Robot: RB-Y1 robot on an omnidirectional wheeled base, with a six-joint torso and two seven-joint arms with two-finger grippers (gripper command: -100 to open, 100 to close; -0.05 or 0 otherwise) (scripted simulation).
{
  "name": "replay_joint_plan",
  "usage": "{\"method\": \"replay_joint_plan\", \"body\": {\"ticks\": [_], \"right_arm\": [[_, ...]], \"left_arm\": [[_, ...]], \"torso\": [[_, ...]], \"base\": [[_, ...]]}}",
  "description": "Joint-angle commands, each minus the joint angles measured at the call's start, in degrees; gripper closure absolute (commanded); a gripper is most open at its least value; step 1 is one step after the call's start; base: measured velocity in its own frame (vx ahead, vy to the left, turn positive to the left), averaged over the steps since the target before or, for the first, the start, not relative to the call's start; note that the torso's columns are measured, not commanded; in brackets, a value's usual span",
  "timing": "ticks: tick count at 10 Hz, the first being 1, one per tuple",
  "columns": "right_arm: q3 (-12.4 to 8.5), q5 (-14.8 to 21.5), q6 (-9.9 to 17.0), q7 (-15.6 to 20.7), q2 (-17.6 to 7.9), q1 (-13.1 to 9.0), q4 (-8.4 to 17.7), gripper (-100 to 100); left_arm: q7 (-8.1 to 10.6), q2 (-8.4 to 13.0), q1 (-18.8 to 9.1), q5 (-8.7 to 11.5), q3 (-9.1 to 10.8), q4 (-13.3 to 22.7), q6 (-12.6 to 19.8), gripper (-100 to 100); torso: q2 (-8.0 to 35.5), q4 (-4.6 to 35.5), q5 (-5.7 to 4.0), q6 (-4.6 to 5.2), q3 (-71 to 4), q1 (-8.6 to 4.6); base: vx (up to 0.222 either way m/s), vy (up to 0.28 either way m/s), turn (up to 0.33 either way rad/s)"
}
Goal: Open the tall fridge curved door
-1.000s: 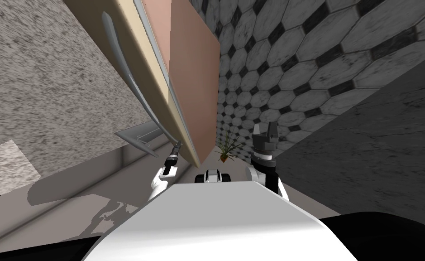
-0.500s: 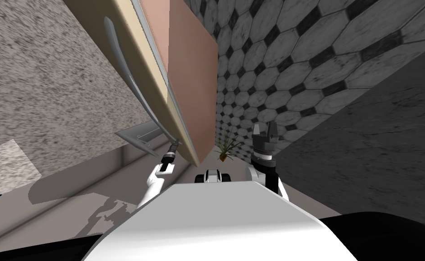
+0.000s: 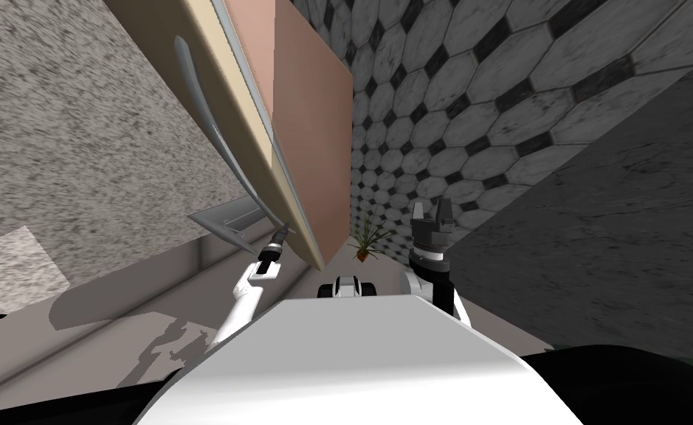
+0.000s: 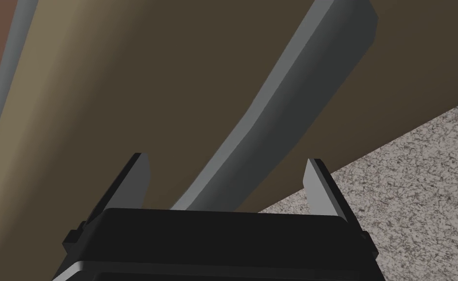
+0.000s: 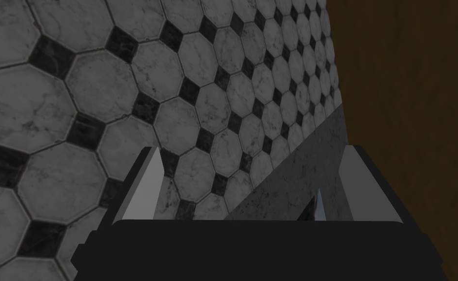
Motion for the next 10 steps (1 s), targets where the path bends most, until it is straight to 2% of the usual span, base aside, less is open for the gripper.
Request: {"method": "replay_joint_plan", "body": {"ticks": [1,7,8,9,10], "right_arm": [[0.0,0.0,0.0,0.0,0.0,0.0,0.0,0],[0.0,0.0,0.0,0.0,0.0,0.0,0.0,0],[0.0,0.0,0.0,0.0,0.0,0.0,0.0,0],[0.0,0.0,0.0,0.0,0.0,0.0,0.0,0],[0.0,0.0,0.0,0.0,0.0,0.0,0.0,0]], "left_arm": [[0.65,2.0,-0.6,-0.5,-0.01,-1.8,4.1,-100],[1.77,5.8,-1.9,-1.5,0.03,-5.0,11.4,-100],[1.50,5.1,-1.7,-1.4,0.09,-4.6,10.3,-100],[2.05,6.2,-2.2,-1.2,0.12,-5.2,12.2,-100],[1.78,5.7,-1.8,-1.3,0.05,-5.4,11.5,-100]], "torso": [[0.0,0.0,-0.01,0.00,0.0,-0.04],[0.0,0.0,0.01,0.00,0.0,0.02],[0.0,0.0,0.00,0.00,0.0,0.00],[0.0,0.0,0.01,0.00,0.0,0.04],[-0.2,0.0,0.02,0.02,-0.1,0.08]], "base": [[-0.035,-0.034,0.000],[-0.033,-0.035,-0.001],[-0.010,-0.013,0.001],[0.066,0.010,-0.077],[0.043,0.010,-0.023]]}}
